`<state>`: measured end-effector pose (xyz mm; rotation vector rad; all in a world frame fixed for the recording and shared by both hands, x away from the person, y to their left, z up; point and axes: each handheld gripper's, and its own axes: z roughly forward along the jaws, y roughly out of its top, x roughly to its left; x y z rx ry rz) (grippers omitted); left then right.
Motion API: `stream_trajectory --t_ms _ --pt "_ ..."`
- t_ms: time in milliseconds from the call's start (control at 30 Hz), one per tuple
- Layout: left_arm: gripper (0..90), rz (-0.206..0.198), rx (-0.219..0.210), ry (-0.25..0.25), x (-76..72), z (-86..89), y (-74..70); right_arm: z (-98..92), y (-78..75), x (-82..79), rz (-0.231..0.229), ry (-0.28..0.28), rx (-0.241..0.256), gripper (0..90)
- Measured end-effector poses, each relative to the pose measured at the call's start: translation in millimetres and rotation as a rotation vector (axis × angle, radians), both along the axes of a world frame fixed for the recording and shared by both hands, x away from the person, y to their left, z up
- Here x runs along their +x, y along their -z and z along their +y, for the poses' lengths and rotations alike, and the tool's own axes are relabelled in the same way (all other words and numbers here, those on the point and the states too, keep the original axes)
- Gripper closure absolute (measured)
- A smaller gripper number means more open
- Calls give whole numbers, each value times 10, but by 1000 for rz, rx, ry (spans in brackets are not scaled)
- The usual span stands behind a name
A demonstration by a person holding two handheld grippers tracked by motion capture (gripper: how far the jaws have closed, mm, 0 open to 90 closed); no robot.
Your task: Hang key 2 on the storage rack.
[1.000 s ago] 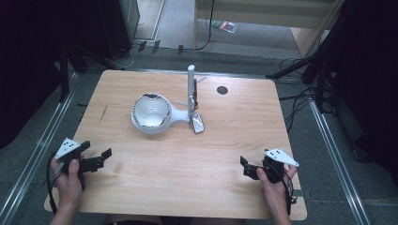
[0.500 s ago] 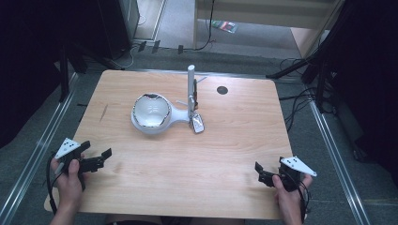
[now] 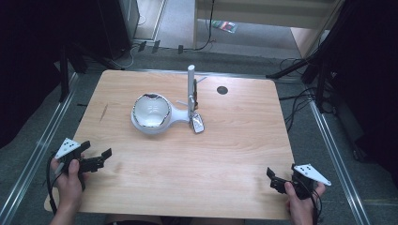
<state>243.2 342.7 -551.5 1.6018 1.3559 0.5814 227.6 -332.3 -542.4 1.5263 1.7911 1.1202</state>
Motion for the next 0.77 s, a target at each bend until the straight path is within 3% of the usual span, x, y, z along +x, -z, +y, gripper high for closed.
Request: stream_trajectory --t_ms 300,767 --pt "12 3 4 4 5 0 -2 -135 20 -10 -4 16 39 0" --pt "11 10 1 4 18 -8 0 -94 45 22 14 24 20 0"
